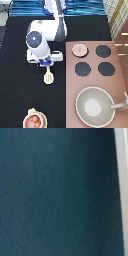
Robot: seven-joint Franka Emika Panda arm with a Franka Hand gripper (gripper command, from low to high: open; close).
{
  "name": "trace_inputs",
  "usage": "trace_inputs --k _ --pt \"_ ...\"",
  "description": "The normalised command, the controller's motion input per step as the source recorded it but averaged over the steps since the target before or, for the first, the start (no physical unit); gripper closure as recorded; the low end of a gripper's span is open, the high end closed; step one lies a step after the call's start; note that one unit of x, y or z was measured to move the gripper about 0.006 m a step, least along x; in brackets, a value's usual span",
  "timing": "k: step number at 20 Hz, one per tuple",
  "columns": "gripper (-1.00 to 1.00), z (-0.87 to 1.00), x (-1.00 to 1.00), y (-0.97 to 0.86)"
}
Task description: Take the lid off the pot, put the pot on the plate, and use the tool to push the pot to the front of the table.
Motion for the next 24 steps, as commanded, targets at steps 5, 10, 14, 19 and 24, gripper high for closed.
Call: trace_inputs --k 5,10,14,19,24 --pt "-1.0 -0.05 -0.59 0.14" --pt "-1.0 0.88 -0.08 0.17" --pt "-1.0 1.0 0.0 0.09" --pt "-1.0 1.0 0.0 0.01" --pt "-1.0 1.0 0.05 0.0"
